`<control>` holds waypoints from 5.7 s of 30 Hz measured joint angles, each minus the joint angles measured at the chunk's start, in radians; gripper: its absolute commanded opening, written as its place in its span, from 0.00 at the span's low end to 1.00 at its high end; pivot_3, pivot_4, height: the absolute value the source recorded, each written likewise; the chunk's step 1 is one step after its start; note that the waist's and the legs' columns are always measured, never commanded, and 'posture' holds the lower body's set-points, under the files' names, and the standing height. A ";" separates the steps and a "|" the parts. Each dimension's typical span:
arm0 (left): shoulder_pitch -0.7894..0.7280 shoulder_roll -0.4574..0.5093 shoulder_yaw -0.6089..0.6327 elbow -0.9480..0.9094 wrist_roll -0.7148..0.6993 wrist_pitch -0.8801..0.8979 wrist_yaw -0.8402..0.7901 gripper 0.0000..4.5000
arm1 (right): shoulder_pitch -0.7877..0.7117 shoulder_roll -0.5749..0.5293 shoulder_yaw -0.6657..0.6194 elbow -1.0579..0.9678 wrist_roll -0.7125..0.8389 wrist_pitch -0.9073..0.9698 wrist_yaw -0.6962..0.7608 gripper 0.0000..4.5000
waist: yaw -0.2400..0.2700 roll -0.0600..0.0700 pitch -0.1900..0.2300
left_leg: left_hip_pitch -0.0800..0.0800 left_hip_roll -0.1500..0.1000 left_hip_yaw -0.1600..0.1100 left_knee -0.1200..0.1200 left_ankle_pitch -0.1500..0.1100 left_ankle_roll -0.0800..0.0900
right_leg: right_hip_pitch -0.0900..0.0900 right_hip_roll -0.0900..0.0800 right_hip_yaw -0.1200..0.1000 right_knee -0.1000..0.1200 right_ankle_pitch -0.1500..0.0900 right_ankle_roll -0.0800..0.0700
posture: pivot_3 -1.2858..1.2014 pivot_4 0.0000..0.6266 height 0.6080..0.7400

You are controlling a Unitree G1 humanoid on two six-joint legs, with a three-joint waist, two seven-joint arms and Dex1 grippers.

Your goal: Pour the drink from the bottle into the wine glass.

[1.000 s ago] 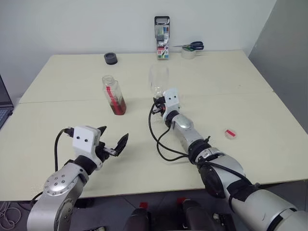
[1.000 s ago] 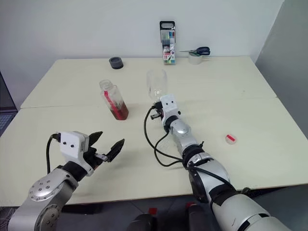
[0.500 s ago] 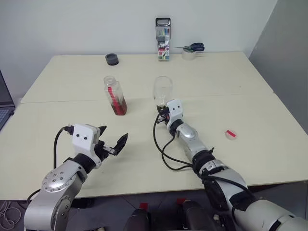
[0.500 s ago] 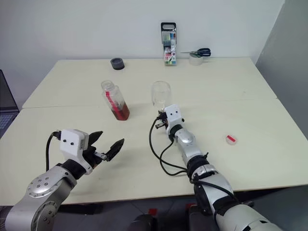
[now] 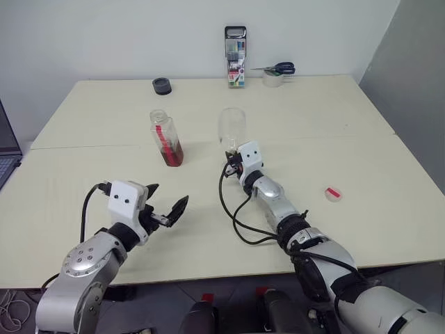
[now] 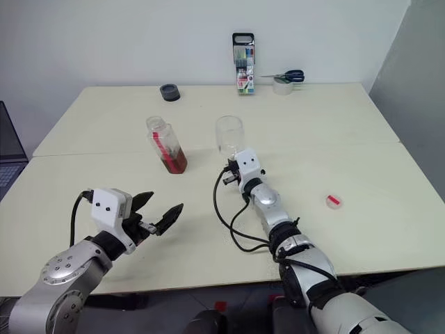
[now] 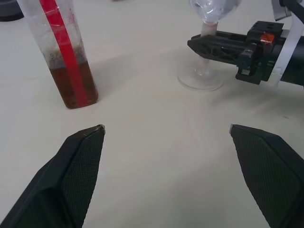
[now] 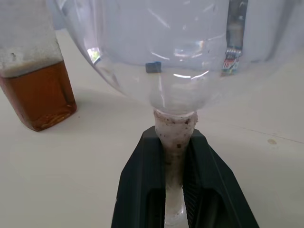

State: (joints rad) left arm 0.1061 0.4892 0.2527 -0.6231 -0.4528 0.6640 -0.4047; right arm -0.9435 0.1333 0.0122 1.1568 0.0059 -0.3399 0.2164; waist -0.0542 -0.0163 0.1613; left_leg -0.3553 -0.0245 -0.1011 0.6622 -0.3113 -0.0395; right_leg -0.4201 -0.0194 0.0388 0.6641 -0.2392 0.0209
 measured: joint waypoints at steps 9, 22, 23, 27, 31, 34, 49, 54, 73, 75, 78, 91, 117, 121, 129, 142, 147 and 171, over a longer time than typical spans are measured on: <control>-0.023 0.017 -0.002 0.008 0.001 -0.013 -0.005 1.00 | -0.030 0.003 -0.019 0.047 0.015 -0.012 0.003 0.04 | -0.001 0.000 0.000 | 0.000 0.000 0.000 0.000 0.000 0.000 | 0.000 0.000 0.001 0.000 0.000 0.000 | 0.52 0.24 1.00; -0.069 0.019 -0.015 0.028 0.004 -0.015 -0.019 1.00 | -0.005 0.002 0.022 0.050 -0.044 -0.090 -0.047 0.04 | -0.002 0.001 0.001 | -0.001 0.000 0.001 0.000 0.000 0.000 | -0.002 0.000 0.001 0.000 0.000 0.000 | 0.52 0.24 1.00; -0.073 0.019 -0.018 0.033 0.005 -0.015 -0.020 1.00 | -0.004 0.002 0.025 0.050 -0.049 -0.096 -0.050 0.04 | -0.003 0.001 0.001 | -0.001 0.000 0.001 -0.001 0.000 0.000 | -0.002 0.000 0.001 0.000 0.000 0.000 | 0.52 0.24 1.00; -0.081 0.021 -0.023 0.035 0.005 -0.015 -0.020 1.00 | -0.004 0.003 0.026 0.058 -0.055 -0.101 -0.051 0.04 | -0.003 0.001 0.001 | -0.002 0.001 0.000 -0.001 0.001 -0.001 | -0.002 0.000 0.001 -0.001 0.000 0.000 | 0.52 0.24 1.00; -0.090 0.030 -0.023 0.035 0.005 -0.013 -0.020 1.00 | -0.004 0.003 0.014 0.060 -0.042 -0.101 -0.042 0.04 | -0.004 0.001 0.001 | -0.002 0.001 0.001 -0.001 0.001 -0.001 | -0.002 0.000 0.001 -0.001 0.000 0.000 | 0.52 0.24 1.00; -0.090 0.031 -0.023 0.035 0.004 -0.011 -0.019 1.00 | -0.004 0.003 0.006 0.061 -0.022 -0.096 -0.028 0.04 | -0.003 0.001 0.001 | -0.002 0.001 0.000 -0.001 0.001 -0.001 | -0.002 0.000 0.001 -0.001 0.000 0.000 | 0.52 0.24 1.00; -0.099 0.036 -0.023 0.035 0.005 0.006 -0.019 1.00 | -0.004 0.004 0.000 0.061 -0.015 -0.088 -0.003 0.25 | -0.003 0.000 0.001 | -0.001 0.001 0.000 -0.001 0.000 -0.001 | -0.002 0.000 0.001 -0.001 0.000 0.000 | 0.52 0.24 1.00; -0.106 0.037 -0.023 0.035 0.006 0.006 -0.020 1.00 | -0.004 0.004 0.011 0.073 -0.024 -0.082 -0.006 0.63 | -0.003 0.001 0.001 | -0.002 0.001 0.000 -0.001 0.001 -0.002 | -0.002 0.000 0.001 -0.001 0.000 0.000 | 0.52 0.24 1.00; -0.148 0.052 -0.010 0.131 0.040 -0.024 0.000 1.00 | 0.356 -0.097 0.048 -0.403 0.014 0.027 0.181 0.99 | 0.012 0.001 0.001 | -0.003 -0.001 -0.002 0.000 0.000 0.000 | -0.001 -0.001 -0.001 -0.002 0.000 0.000 | 0.52 0.24 1.00; -0.163 0.052 -0.001 0.162 0.044 -0.039 0.003 1.00 | 0.440 -0.163 0.048 -0.562 0.034 0.121 0.226 0.99 | 0.021 0.001 0.001 | -0.004 -0.001 -0.002 0.001 0.000 0.000 | -0.001 -0.002 -0.001 -0.002 0.000 0.000 | 0.52 0.24 1.00; -0.210 0.030 0.002 0.224 0.065 -0.068 0.028 1.00 | 0.557 -0.289 0.053 -0.889 0.104 0.341 0.315 0.99 | 0.025 0.002 0.002 | -0.005 -0.001 -0.003 0.001 0.000 0.000 | -0.002 -0.002 -0.001 -0.002 0.000 0.001 | 0.52 0.24 1.00; -0.339 -0.048 -0.033 0.449 0.174 -0.206 0.090 1.00 | 0.644 -0.629 0.034 -1.656 0.439 0.968 0.476 0.99 | 0.026 0.001 0.002 | -0.006 -0.001 -0.004 0.001 0.000 0.000 | -0.001 -0.001 -0.004 -0.004 0.000 0.001 | 0.52 0.24 1.00; -0.622 -0.090 -0.106 0.926 0.258 -0.483 0.019 1.00 | 0.558 -0.739 -0.117 -1.838 0.717 1.237 0.303 0.99 | 0.029 0.000 0.002 | -0.007 -0.001 -0.004 0.001 0.001 -0.002 | -0.002 -0.002 -0.005 -0.005 0.000 0.001 | 0.52 0.24 1.00; -0.671 -0.108 -0.120 1.027 0.273 -0.537 0.007 1.00 | 0.581 -0.746 -0.120 -1.843 0.722 1.240 0.283 0.99 | 0.029 -0.001 0.002 | -0.007 -0.001 -0.004 0.001 0.001 -0.002 | -0.002 -0.002 -0.005 -0.005 0.000 0.001 | 0.52 0.24 1.00; -0.772 -0.131 -0.129 1.203 0.300 -0.646 0.017 1.00 | 0.613 -0.753 -0.147 -1.878 0.733 1.249 0.242 0.99 | 0.029 -0.001 0.002 | -0.008 -0.001 -0.004 0.001 0.001 -0.001 | -0.002 -0.002 -0.006 -0.005 0.000 0.001 | 0.52 0.24 1.00; -0.862 -0.132 -0.127 1.424 0.323 -0.793 0.048 1.00 | 0.617 -0.765 -0.152 -1.908 0.778 1.269 0.196 0.99 | 0.029 -0.001 0.002 | -0.008 -0.001 -0.004 0.002 0.001 -0.001 | -0.002 -0.002 -0.008 -0.004 0.000 0.001 | 0.52 0.24 1.00; -0.910 -0.133 -0.126 1.539 0.334 -0.859 0.067 1.00 | 0.616 -0.765 -0.160 -1.908 0.805 1.277 0.165 0.99 | 0.029 -0.001 0.002 | -0.008 -0.002 -0.005 0.002 0.000 -0.001 | -0.002 -0.002 -0.009 -0.004 0.000 0.001 | 0.52 0.24 1.00; -1.021 -0.128 -0.242 1.601 0.496 -0.922 0.076 0.38 | 0.585 -0.636 -0.028 -1.874 0.632 1.128 0.002 1.00 | 0.027 -0.003 0.003 | -0.009 -0.003 -0.004 0.003 0.002 -0.003 | -0.003 0.000 -0.010 -0.002 0.000 0.001 | 0.52 0.24 1.00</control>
State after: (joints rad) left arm -0.9149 0.3608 0.0110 0.9775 0.0431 -0.2576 -0.3289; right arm -0.3587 -0.5028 -0.0158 -0.7173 0.6383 0.7886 0.2185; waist -0.0272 -0.0191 0.1642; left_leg -0.3642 -0.0277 -0.1049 0.6652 -0.3092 -0.0427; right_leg -0.4231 -0.0196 0.0288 0.6620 -0.2392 0.0221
